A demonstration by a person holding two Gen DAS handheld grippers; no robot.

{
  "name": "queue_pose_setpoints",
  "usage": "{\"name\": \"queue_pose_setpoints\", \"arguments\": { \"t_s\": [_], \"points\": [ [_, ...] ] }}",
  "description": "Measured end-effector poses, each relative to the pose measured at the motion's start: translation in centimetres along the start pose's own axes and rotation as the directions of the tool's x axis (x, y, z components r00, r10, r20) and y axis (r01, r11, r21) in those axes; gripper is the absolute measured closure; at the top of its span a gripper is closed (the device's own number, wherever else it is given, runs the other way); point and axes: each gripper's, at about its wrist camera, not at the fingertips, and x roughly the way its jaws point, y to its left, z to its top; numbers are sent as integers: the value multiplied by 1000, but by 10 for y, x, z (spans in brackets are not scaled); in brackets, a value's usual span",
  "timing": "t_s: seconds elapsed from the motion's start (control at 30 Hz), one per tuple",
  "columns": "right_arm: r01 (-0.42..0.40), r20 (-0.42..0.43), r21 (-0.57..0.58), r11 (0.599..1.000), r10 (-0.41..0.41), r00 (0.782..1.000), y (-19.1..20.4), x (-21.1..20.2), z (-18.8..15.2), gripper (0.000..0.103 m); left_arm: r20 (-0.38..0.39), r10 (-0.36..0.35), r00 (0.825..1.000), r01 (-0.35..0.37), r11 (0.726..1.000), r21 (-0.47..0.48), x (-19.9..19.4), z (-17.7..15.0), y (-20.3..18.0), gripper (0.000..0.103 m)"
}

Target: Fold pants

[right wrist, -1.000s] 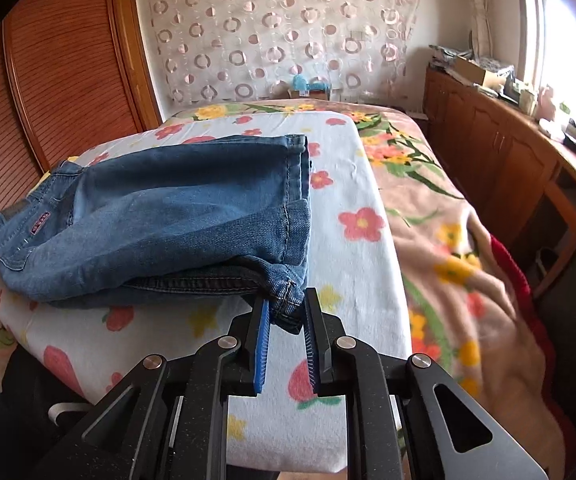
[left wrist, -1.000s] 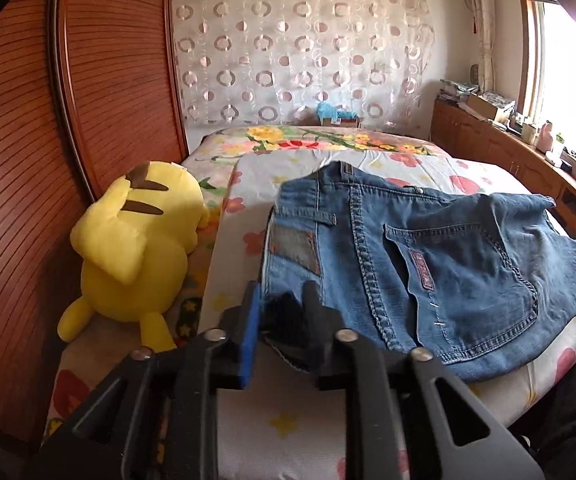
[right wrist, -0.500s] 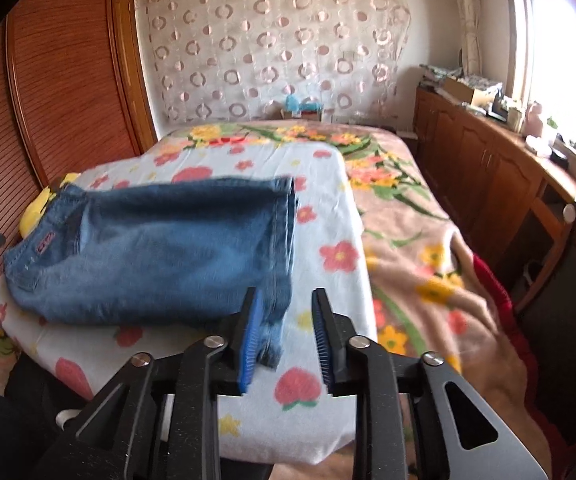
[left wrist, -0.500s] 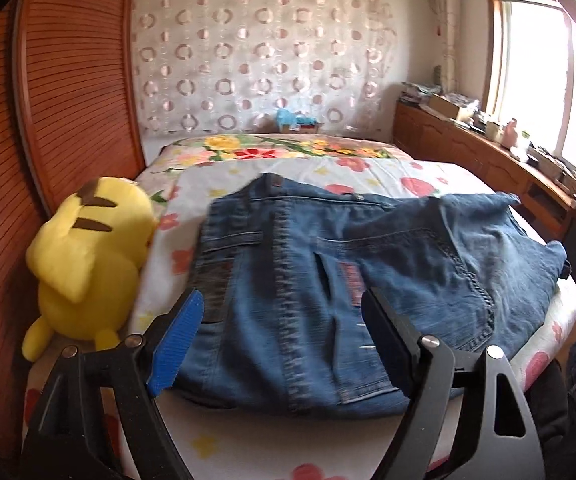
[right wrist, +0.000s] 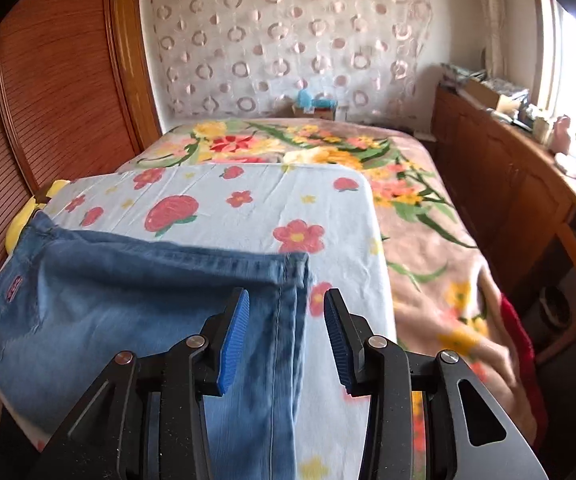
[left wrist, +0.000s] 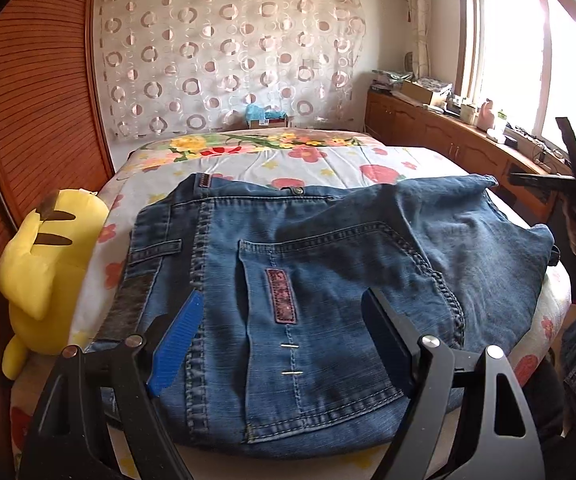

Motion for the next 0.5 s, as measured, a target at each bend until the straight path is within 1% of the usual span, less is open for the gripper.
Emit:
{"name": "queue_pose_setpoints", "arguments": {
  "t_s": [0.17,0.27,0.37,0.47,0.5],
  "points": [
    [-6,-106,-27,1000,3,994,-2,39,17,63,-7,-5,1000,5,1000,-3,3,-3,-4,21],
    [8,-145,12,1000,-6,989,-10,60,27,63,-13,-7,1000,7,1000,-4,5,-5,-5,21],
    [-22,-144,62,998,31,989,-16,73,45,63,-19,-8,1000,8,1000,0,7,-7,-6,21],
    [-19,-161,40,999,25,987,-11,84,53,63,-21,-8,1000,8,1000,0,7,-8,-7,21],
    [-17,-164,28,999,21,986,-9,87,55,66,-22,-8,1000,8,1000,-1,7,-9,-6,21]
  ]
}}
